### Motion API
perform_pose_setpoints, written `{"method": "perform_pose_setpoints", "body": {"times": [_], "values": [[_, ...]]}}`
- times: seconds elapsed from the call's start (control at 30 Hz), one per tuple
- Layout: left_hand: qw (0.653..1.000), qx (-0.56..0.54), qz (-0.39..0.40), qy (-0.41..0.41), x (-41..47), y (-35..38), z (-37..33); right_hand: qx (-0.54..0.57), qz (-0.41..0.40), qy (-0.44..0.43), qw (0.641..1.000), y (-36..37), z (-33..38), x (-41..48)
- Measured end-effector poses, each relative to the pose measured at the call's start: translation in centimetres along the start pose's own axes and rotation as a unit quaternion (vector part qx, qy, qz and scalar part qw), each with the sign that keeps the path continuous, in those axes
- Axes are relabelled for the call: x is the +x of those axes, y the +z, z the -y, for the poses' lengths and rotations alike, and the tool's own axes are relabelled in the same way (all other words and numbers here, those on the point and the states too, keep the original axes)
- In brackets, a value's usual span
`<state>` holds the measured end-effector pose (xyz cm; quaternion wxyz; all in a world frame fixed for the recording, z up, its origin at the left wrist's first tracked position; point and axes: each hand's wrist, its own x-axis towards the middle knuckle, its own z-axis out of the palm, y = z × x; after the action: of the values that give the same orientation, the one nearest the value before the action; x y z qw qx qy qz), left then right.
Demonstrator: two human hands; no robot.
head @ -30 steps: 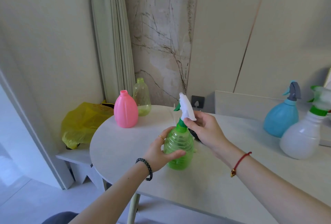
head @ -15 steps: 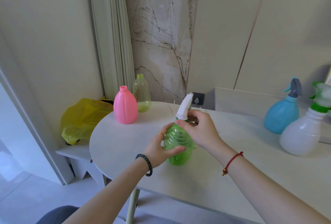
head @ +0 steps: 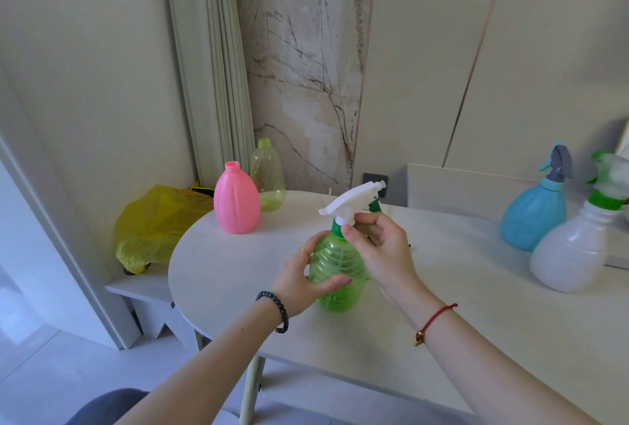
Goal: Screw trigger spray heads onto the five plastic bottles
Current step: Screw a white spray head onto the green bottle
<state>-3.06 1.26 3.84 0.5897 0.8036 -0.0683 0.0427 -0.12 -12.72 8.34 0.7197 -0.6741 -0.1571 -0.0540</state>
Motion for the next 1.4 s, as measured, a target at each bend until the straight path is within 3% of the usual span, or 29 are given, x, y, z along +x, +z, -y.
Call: {"method": "perform_pose_setpoints", "body": {"times": [0.13,0.33,0.5,0.57,0.7,1.0,1.1,1.2,1.4], "values": [[1.0,-0.002,0.003,-0.002,0.0,0.0,0.0,0.002,-0.052,0.049,0.997,0.9,-0.3,-0.1],[1.0,-0.006,-0.001,0.001,0.0,0.0,0.0,0.009,0.087,0.031,0.996,0.1,-0.4,-0.3],[1.0,-0.007,0.001,-0.002,-0.2,0.0,-0.1,-0.052,0.017,0.036,0.998,0.1,-0.8,0.4],[1.0,-0.007,-0.001,-0.003,-0.2,0.0,-0.1,-0.06,0.055,0.051,0.995,-0.2,-0.8,0.5],[1.0,-0.001,-0.002,-0.003,-0.2,0.0,0.0,0.027,0.163,0.065,0.984,-1.0,-0.2,1.0],[1.0,-0.008,-0.002,0.0,-0.3,0.1,-0.3,-0.053,0.024,0.035,0.998,-0.3,-0.2,0.7],[1.0,-0.007,-0.001,-0.001,-0.3,0.1,-0.4,-0.073,0.04,0.04,0.996,-0.5,0.1,0.6],[1.0,-0.006,-0.007,-0.003,-0.3,0.1,-0.4,-0.022,0.078,0.06,0.995,-0.9,0.2,0.5],[1.0,-0.004,-0.009,0.002,-0.1,0.1,-0.1,-0.021,0.084,0.026,0.996,-0.7,0.1,0.4]]}}
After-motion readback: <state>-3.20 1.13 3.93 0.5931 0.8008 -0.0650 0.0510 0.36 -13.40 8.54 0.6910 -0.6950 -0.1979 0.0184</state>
